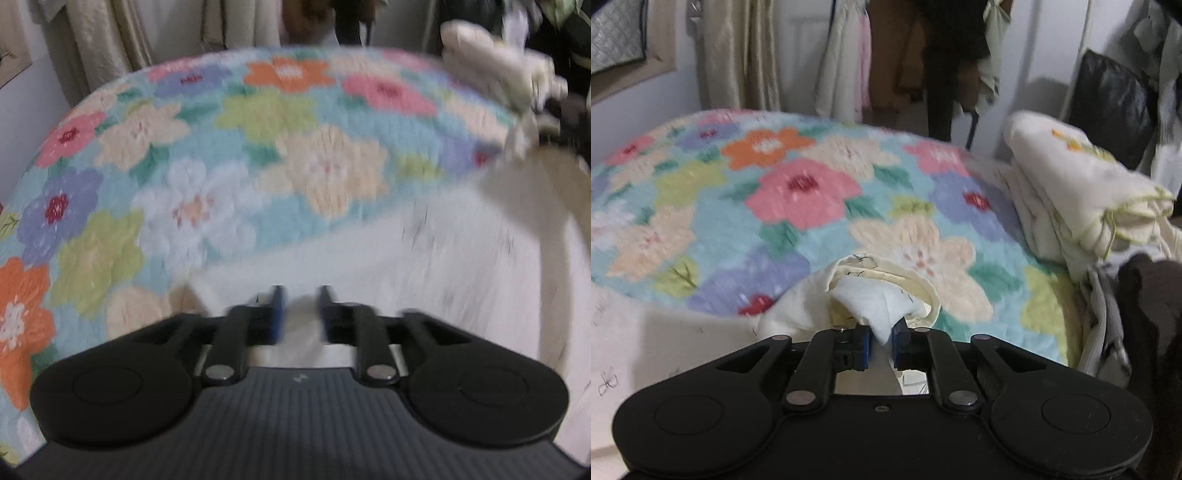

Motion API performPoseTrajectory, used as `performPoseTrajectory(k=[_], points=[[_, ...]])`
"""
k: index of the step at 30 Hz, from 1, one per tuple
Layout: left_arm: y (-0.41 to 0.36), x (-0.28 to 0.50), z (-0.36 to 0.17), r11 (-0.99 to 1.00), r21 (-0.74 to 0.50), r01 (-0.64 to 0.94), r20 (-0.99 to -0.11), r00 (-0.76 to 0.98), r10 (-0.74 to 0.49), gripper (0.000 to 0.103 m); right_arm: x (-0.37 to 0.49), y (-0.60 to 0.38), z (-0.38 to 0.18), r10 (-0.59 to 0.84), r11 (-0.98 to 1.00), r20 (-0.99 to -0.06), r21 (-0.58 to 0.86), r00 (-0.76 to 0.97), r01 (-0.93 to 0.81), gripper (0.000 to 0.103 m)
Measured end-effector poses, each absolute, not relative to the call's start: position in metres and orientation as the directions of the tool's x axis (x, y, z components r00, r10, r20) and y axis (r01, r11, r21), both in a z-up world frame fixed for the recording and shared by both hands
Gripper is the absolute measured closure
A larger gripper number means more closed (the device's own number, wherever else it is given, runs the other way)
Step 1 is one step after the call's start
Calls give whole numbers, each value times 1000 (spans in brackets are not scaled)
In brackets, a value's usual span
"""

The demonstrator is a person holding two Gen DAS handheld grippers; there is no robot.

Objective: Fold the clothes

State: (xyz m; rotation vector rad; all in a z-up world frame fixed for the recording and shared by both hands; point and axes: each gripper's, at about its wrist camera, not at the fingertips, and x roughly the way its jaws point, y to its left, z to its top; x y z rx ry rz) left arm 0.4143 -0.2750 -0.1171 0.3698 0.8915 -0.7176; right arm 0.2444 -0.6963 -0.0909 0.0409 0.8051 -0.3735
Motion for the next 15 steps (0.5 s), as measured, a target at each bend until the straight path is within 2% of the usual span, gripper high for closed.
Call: performPoseTrajectory(k=[3, 4, 6, 8, 9, 11, 12, 15], points=[[-273, 394, -131, 657, 86, 749, -819, 428, -382, 46, 239, -701, -98, -307, 931, -704, -84, 641, 354, 91], [-275, 387, -137, 631, 110, 768, -817, 431, -383, 35, 237, -704, -99, -300, 931, -707, -70, 640, 359, 90], [-279, 376, -148, 586, 155, 795, -810, 442, -386, 21, 233, -711, -99, -283, 930, -712, -41, 642, 364, 88], [-284, 369, -157, 572, 196, 797, -788, 475, -392, 20, 227, -713, -96, -276, 932, -706, -31, 652, 362, 81], [-285, 369, -159, 581, 195, 790, -778, 486, -399, 22, 225, -713, -95, -280, 932, -701, -35, 656, 360, 77], [-284, 376, -155, 610, 107, 785, -790, 440, -427, 67, 220, -713, -93, -268, 937, -695, -28, 667, 347, 72], [-286, 376, -151, 613, 114, 782, -793, 443, -418, 103, 217, -712, -92, -260, 940, -694, -24, 671, 340, 71], [-294, 364, -136, 587, 236, 775, -753, 528, -393, 103, 209, -712, -90, -231, 950, -688, -8, 688, 312, 68]])
